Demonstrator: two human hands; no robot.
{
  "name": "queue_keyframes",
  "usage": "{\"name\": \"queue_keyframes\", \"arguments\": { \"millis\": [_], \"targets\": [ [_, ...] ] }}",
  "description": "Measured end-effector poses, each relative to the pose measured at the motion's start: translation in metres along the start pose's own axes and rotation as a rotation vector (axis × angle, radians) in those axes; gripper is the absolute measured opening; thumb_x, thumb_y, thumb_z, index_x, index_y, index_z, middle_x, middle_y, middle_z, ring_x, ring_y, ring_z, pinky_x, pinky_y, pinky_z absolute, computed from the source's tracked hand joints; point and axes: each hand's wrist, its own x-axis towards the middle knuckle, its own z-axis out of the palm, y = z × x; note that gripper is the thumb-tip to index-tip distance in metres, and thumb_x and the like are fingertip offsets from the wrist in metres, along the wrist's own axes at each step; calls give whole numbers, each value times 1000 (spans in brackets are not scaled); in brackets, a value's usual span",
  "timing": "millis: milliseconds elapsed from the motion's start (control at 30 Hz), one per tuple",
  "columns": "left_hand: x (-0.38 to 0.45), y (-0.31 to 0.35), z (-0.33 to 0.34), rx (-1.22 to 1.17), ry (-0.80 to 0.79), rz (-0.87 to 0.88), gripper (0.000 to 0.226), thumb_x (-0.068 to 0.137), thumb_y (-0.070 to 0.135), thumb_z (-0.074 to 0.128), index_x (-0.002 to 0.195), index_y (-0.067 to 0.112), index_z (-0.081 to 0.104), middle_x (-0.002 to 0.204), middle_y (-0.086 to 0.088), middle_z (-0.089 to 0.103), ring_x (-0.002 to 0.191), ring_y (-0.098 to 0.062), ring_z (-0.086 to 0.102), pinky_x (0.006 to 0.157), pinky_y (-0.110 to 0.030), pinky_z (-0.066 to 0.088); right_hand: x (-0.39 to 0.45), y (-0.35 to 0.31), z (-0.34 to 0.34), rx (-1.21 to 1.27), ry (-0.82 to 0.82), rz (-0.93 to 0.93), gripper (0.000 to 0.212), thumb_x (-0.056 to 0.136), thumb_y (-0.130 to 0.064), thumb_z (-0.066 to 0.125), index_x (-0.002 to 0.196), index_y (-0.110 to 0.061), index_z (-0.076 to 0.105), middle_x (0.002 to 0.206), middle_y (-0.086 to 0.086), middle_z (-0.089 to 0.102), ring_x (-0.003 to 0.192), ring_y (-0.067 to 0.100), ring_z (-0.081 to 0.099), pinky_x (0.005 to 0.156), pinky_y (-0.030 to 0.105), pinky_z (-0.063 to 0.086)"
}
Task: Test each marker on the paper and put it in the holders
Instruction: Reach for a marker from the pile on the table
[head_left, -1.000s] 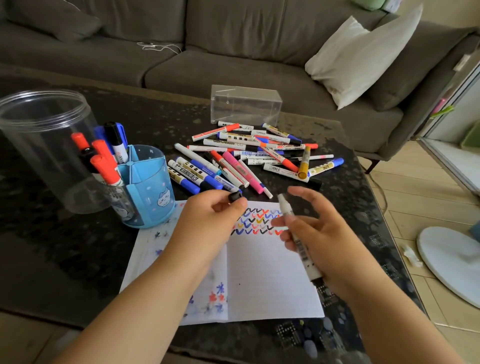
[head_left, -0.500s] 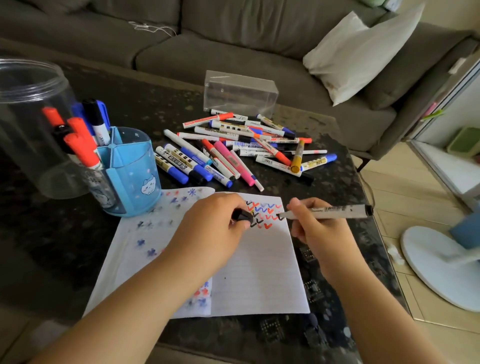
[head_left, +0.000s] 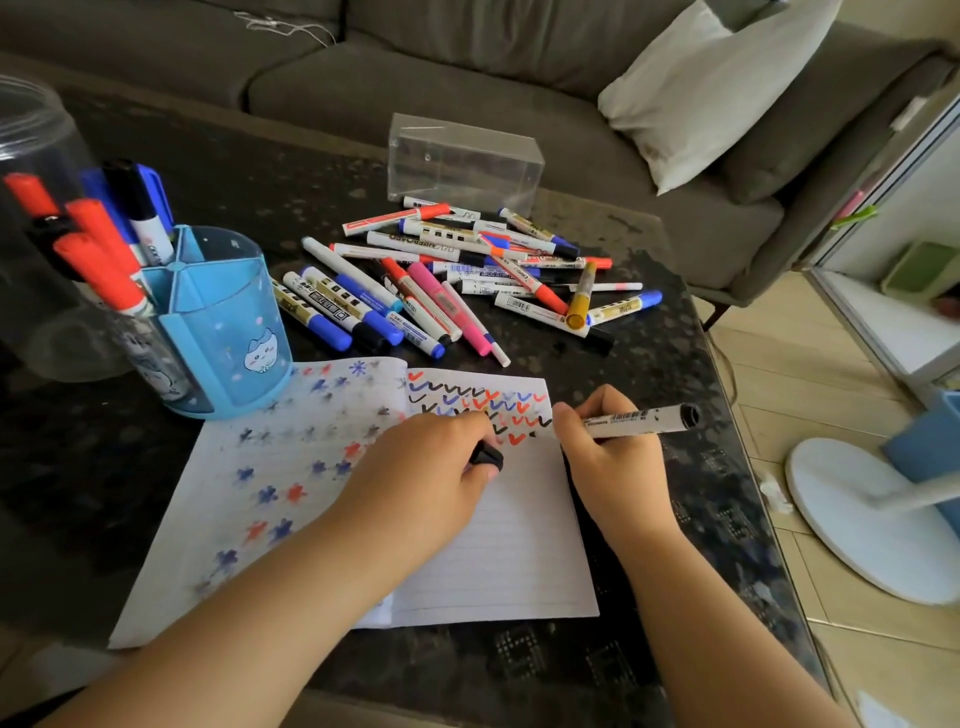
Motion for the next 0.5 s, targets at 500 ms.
{"name": "queue_keyframes", "arguments": {
  "millis": [500],
  "targets": [
    [2,-1,4,8,25,2,18,91,31,56,107,25,58,96,6,65,88,-12,58,75,-30,49,0,3,0,-21,-24,12,32,85,-5,58,62,-8,35,50,1,32,46,7,26,41,17,20]
  ]
}}
